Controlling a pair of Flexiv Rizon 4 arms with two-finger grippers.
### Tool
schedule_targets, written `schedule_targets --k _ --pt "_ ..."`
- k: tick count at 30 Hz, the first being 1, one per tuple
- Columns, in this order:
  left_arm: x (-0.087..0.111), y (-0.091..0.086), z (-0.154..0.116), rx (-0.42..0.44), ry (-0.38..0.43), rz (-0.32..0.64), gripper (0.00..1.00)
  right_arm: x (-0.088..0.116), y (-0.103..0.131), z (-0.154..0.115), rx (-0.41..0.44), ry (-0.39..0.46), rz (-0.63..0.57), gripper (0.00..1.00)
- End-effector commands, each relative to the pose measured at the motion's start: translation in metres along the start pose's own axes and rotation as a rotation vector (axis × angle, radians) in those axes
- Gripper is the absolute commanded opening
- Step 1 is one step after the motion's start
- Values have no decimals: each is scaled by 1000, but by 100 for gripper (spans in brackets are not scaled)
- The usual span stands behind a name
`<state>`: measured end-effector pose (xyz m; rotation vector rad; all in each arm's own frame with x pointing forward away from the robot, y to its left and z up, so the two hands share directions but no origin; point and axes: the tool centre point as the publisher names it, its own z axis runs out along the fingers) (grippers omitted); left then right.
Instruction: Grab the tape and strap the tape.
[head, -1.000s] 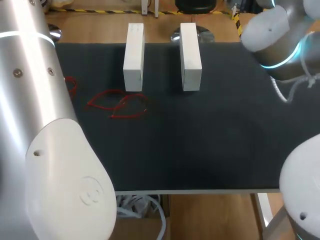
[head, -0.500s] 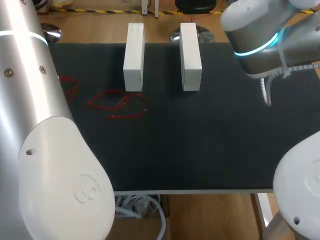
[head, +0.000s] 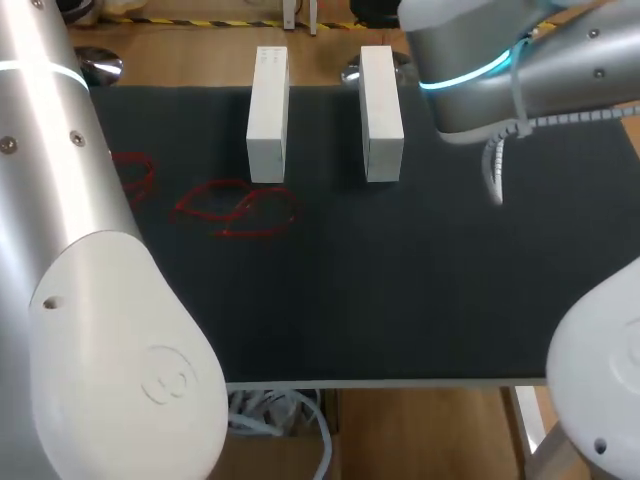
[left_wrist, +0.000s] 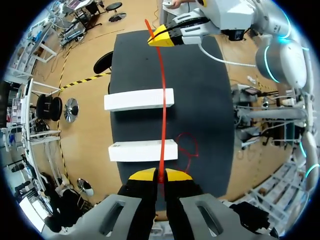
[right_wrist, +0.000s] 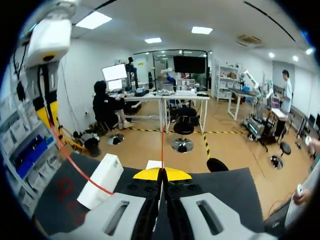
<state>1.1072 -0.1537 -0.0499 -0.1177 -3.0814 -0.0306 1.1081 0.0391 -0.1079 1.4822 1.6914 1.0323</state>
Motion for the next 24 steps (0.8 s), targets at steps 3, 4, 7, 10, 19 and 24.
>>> schedule_targets --k 3,4,7,10,19,24 --pt "1 0 0 -2 -2 -1 0 12 2 0 82 -88 -200 0" --pt "1 0 0 -2 -2 -1 0 13 3 0 72 -96 -258 0" --pt "1 0 0 -2 -2 -1 0 16 7 -2 79 -101 -330 0" --pt "1 0 0 -2 -2 -1 0 18 11 -3 89 -130 -422 0" --pt "1 0 0 -2 -2 -1 0 21 13 -5 112 -156 -595 0" --pt "1 0 0 -2 -2 -1 0 25 19 -7 98 -155 -685 0"
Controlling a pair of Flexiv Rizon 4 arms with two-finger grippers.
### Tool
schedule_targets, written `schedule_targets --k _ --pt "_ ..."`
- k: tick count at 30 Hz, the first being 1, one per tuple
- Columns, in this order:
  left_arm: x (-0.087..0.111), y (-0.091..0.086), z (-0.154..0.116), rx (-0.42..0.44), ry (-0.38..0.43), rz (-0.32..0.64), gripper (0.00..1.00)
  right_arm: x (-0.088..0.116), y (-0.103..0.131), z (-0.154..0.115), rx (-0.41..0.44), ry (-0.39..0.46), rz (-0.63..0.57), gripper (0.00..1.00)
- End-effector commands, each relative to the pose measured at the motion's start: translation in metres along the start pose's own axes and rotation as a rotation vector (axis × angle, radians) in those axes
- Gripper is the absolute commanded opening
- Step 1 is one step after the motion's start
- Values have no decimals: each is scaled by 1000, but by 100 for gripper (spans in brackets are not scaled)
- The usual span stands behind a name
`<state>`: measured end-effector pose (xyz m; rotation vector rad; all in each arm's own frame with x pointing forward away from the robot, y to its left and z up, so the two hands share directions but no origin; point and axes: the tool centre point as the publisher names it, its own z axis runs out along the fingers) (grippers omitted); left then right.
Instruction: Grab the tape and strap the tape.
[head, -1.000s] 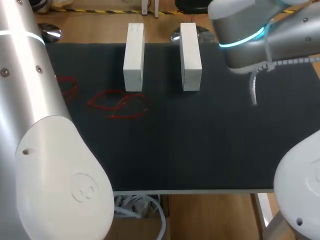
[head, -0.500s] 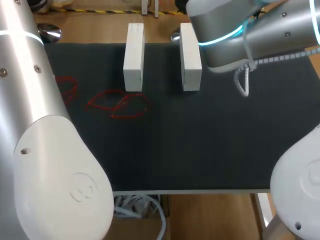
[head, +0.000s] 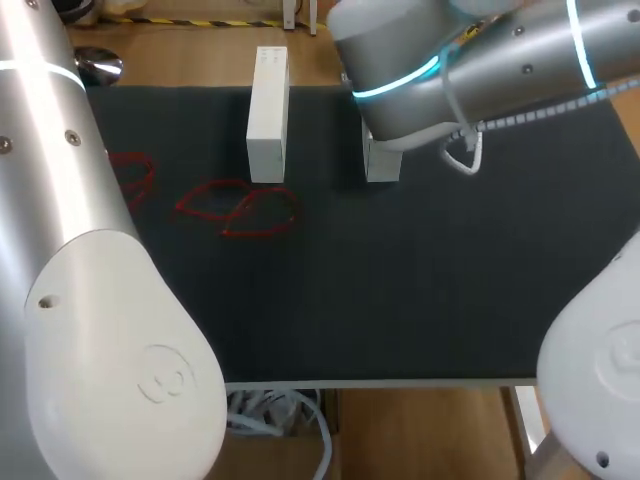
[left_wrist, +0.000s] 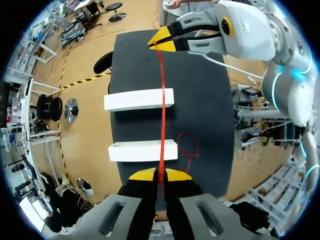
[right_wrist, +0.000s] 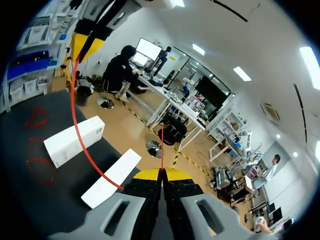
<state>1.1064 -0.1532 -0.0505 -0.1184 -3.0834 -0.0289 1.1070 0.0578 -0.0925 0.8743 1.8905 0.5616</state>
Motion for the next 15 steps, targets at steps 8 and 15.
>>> schedule_targets --k 8,15 --pt "0 -1 0 -3 0 -1 0 10 10 -6 68 21 -156 0" --pt "0 -1 0 -3 0 -1 0 11 13 -7 38 -19 -300 0"
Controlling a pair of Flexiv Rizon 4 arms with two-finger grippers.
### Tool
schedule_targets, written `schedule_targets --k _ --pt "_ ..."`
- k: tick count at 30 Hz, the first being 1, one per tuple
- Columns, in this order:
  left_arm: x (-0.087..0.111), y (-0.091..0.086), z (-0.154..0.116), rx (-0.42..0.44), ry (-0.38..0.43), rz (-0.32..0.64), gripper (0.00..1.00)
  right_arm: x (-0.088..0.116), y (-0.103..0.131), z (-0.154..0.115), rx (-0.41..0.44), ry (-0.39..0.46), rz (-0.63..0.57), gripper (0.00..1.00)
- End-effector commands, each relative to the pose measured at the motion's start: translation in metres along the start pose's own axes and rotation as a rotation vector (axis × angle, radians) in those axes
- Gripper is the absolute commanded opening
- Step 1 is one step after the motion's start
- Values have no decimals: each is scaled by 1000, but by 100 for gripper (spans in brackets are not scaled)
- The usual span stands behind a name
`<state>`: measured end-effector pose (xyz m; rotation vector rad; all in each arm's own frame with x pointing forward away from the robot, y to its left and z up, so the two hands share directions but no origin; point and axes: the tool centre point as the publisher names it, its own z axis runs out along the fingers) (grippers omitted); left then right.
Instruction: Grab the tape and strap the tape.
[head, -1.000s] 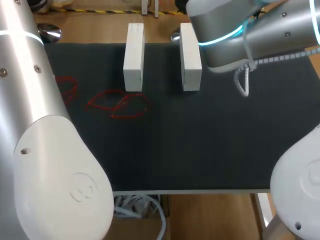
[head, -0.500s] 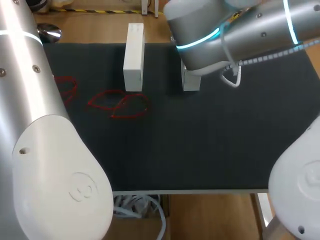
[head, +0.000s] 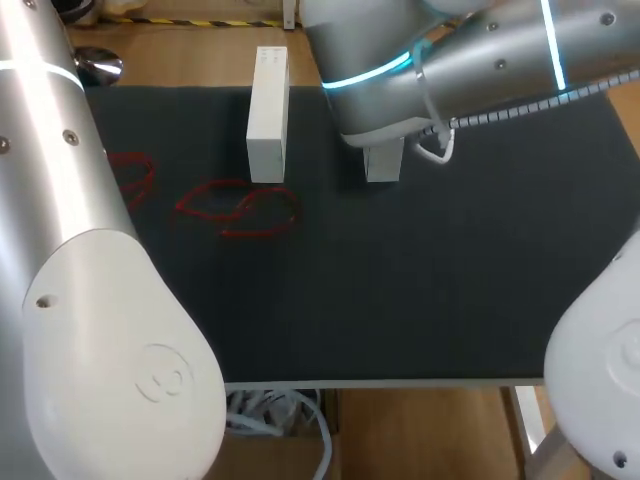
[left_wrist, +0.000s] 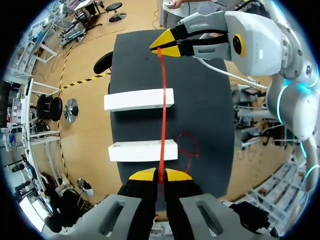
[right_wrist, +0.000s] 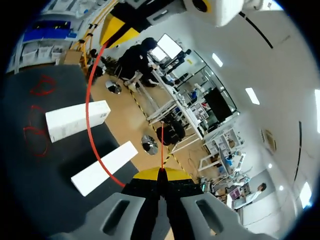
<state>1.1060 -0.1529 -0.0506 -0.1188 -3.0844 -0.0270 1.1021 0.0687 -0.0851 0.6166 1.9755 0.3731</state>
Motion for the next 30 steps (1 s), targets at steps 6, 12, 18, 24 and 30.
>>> schedule_targets --k 6,12,18,24,30 --pt "0 -1 0 -4 1 -1 0 5 7 0 -5 -35 -84 0" --pt "0 -1 0 -4 1 -1 0 1 13 2 -35 -67 -109 0" --pt "0 -1 0 -4 1 -1 0 2 18 3 -70 -72 -113 0" --pt "0 -1 0 -4 1 -1 0 1 21 2 -121 -69 47 0" --pt "0 -1 0 -4 1 -1 0 1 21 2 -121 -69 47 0"
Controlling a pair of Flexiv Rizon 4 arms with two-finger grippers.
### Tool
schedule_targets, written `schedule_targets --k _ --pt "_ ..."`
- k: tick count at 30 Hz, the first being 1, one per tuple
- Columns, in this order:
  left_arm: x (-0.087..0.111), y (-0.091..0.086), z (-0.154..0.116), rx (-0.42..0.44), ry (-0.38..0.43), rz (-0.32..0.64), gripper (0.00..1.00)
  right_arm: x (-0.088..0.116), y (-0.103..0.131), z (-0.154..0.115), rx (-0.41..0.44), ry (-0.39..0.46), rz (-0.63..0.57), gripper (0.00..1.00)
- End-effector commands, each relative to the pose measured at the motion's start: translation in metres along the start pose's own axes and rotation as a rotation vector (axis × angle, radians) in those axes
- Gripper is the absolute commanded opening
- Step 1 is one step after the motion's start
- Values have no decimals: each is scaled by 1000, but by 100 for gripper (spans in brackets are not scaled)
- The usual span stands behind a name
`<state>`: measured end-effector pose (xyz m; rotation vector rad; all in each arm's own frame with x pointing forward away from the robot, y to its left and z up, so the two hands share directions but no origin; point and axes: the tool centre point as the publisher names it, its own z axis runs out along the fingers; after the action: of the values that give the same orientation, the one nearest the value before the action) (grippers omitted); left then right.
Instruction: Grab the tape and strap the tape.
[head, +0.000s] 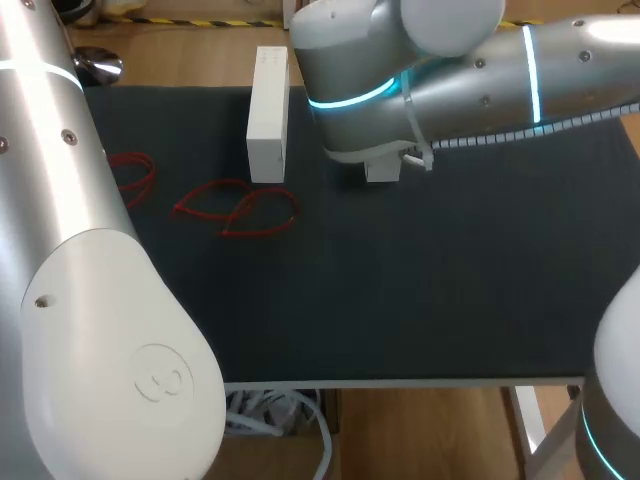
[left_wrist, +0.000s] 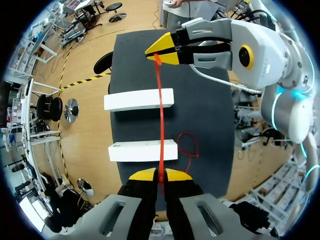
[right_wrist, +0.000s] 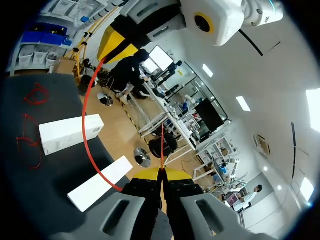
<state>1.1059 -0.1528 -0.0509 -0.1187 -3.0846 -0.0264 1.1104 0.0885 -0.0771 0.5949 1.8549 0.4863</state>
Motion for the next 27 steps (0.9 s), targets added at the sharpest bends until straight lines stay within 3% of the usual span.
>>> schedule_targets --k 1,5,16,27 --pt "0 -1 -1 -4 1 -1 0 -2 -1 -2 -2 7 -1 0" --pt "0 -1 -1 -4 1 -1 0 -2 -1 -2 -2 7 -1 0" --pt "0 -1 -1 -4 1 -1 0 5 37 9 -40 -94 -207 0" --pt "0 -1 -1 -4 1 -1 0 27 71 11 -114 -77 -256 0"
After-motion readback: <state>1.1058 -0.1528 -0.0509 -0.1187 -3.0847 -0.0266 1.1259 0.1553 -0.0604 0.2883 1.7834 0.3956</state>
